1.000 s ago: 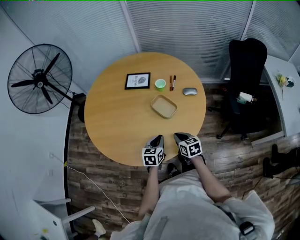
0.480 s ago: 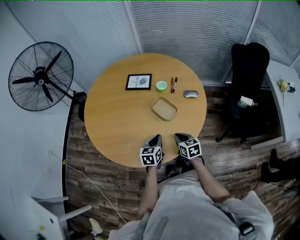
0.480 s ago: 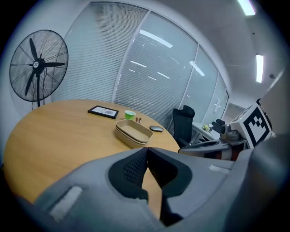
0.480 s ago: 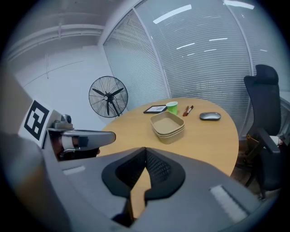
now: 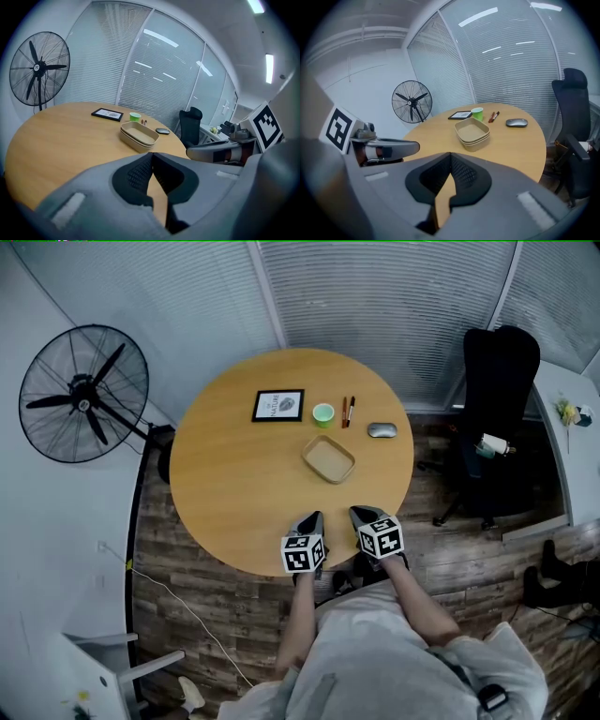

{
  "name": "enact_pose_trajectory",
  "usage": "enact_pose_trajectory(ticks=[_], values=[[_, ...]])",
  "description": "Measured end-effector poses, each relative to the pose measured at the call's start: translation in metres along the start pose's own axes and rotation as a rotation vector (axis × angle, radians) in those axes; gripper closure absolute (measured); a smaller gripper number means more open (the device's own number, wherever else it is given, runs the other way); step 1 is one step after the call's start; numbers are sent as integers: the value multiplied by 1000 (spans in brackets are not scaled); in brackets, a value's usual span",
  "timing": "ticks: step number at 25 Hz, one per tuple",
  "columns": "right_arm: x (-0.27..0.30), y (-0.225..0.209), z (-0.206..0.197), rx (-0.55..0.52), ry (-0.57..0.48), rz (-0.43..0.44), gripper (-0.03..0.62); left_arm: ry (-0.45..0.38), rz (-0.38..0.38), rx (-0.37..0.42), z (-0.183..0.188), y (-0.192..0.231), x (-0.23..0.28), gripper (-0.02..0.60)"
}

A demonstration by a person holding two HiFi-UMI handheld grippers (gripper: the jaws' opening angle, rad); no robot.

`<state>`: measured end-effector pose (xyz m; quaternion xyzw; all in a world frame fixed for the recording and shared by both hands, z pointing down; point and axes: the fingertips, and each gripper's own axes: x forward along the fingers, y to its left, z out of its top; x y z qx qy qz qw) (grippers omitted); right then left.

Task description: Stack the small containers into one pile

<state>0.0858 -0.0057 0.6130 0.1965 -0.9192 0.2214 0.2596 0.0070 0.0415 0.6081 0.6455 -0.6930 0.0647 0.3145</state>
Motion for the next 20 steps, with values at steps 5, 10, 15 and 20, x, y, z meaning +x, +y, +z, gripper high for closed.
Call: enact_pose_trajectory(ticks=[5,10,15,20], values=[[-1,2,-4,3,5,5,594,18,-11,5,-5,-3,-1,575],[-1,4,-6,12,5,7,594,32,-20,13,-11,-5,-3,575],[-2,5,-7,13,5,6,594,31,-25,20,-12,-6,-4,575],[-1,10,-7,15,8,4,594,40,-44,21,-14,-8,-7,575]])
